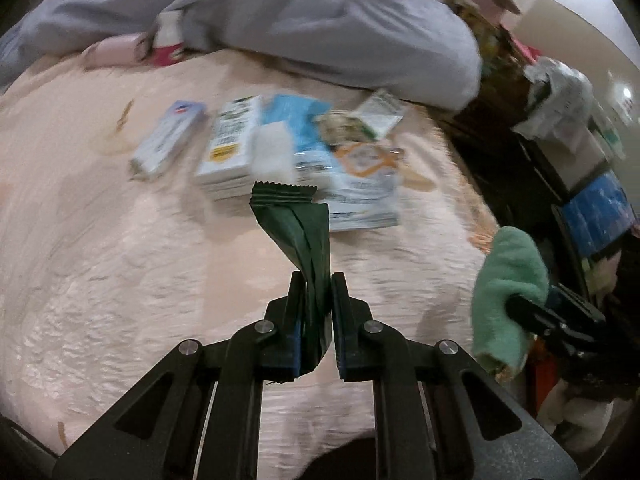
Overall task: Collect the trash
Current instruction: 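Grasp the dark green wrapper with the left gripper while the right gripper grasps the green cloth, then carry the green cloth and wrapper over the bin and open both grippers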
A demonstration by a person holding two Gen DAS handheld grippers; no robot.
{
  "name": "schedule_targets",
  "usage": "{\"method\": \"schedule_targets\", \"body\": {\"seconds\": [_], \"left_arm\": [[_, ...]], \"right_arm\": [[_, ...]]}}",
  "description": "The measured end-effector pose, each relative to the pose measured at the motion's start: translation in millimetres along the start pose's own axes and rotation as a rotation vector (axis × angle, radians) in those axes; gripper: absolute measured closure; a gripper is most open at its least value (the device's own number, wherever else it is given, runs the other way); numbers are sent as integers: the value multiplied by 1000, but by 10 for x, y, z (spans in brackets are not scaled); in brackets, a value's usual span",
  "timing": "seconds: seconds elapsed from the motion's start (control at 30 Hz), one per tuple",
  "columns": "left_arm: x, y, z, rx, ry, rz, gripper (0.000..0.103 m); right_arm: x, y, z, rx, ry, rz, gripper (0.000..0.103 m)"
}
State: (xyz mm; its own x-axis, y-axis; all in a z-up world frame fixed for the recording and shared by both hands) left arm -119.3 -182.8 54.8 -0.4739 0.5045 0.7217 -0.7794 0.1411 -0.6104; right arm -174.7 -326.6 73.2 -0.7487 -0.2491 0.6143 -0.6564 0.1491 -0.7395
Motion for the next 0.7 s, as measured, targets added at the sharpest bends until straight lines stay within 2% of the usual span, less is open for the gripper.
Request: {"method": "schedule_targets", "body": {"seconds": [0.3, 0.7], "left_arm": [[-116, -55, 815, -143, 66, -15, 93], [-409, -40, 1825, -299, 167, -81, 93]], "right_arm": [[446, 119, 469, -48, 95, 29, 54], [949, 322, 1240, -127, 264, 33, 54]]}}
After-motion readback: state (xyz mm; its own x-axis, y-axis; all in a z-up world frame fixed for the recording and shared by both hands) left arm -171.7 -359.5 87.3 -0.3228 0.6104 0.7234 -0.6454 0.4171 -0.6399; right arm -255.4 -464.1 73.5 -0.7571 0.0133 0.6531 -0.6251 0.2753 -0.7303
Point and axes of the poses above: each gripper's, at about its wrist camera, not at the fingertips, and x roughly against the way its jaws point, z to its right, y to its underside, the point moved 7 cm from there along -x, roughly the way its jaws point, and after that the axes turned 7 degrees about z, right-handed, at the moved point
